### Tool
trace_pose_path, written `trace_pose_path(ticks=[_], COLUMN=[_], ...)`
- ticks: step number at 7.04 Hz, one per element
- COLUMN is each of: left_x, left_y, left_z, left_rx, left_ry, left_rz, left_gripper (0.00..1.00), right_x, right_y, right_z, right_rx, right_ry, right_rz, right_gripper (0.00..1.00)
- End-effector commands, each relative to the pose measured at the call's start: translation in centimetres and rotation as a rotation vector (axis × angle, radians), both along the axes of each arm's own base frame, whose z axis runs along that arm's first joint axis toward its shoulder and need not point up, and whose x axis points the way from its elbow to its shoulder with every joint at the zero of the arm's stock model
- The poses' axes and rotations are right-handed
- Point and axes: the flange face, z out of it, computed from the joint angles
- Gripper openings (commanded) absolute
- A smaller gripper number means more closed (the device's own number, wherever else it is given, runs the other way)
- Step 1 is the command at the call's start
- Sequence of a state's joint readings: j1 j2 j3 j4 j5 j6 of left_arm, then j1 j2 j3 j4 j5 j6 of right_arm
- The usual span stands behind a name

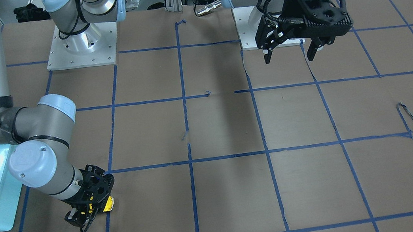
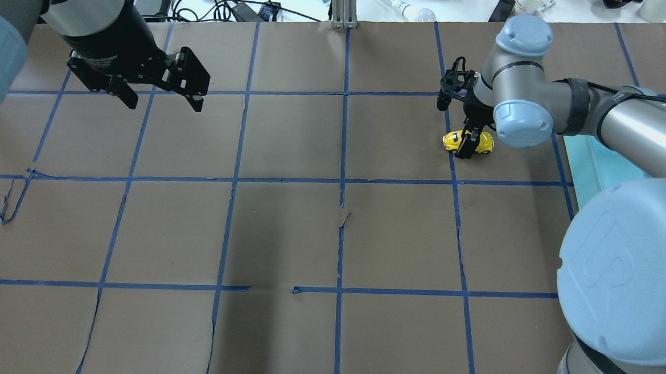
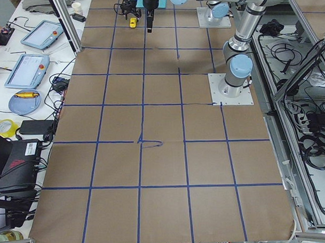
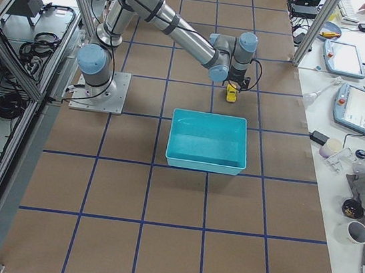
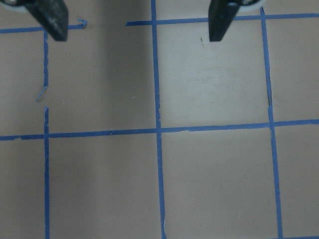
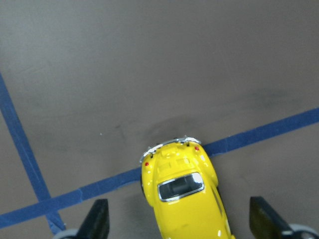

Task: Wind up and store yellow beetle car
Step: 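Close the right gripper on the yellow car and lift it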

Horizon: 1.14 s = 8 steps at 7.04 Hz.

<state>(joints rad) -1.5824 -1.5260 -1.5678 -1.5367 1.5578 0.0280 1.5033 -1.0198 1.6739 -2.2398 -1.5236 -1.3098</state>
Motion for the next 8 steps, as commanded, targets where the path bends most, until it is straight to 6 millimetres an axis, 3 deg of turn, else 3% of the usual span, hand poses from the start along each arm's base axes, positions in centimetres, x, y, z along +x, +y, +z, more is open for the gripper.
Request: trace_pose_path(ticks=[1,2,3,5,6,8], left_x=[0.3,0.2,0.2,0.2,0.2,0.2], left_y=[0.0,0.0,0.0,0.0,0.0,0.0], left_z=[0.0,-0.1,-0.2,-0.1,0.0,0.0], left_rx=[-0.001,0.001,0.002,0.001,-0.001,-0.001], left_ry=[0.001,0.002,0.002,0.004,0.004,0.002], left_rz=[0.004,0.004,0.004,0.004,0.004,0.004], left_gripper=[1.0,1.0,1.0,1.0,1.0,1.0], right_x=[0.0,0.0,-0.1,-0.7,-0.8,-1.4], right_y=[0.2,0.1,0.1,-0.1,0.2,0.9], right_z=[-0.6,-0.6,-0.4,0.7,2.9,9.7], right_rx=[0.01,0.01,0.006,0.004,0.001,-0.104], right_ry=[-0.001,0.005,0.009,0.068,0.075,0.112], right_rz=[0.002,0.006,0.032,0.095,0.1,0.078], right_gripper=[0.87,0.43,0.05,0.0,0.0,0.0])
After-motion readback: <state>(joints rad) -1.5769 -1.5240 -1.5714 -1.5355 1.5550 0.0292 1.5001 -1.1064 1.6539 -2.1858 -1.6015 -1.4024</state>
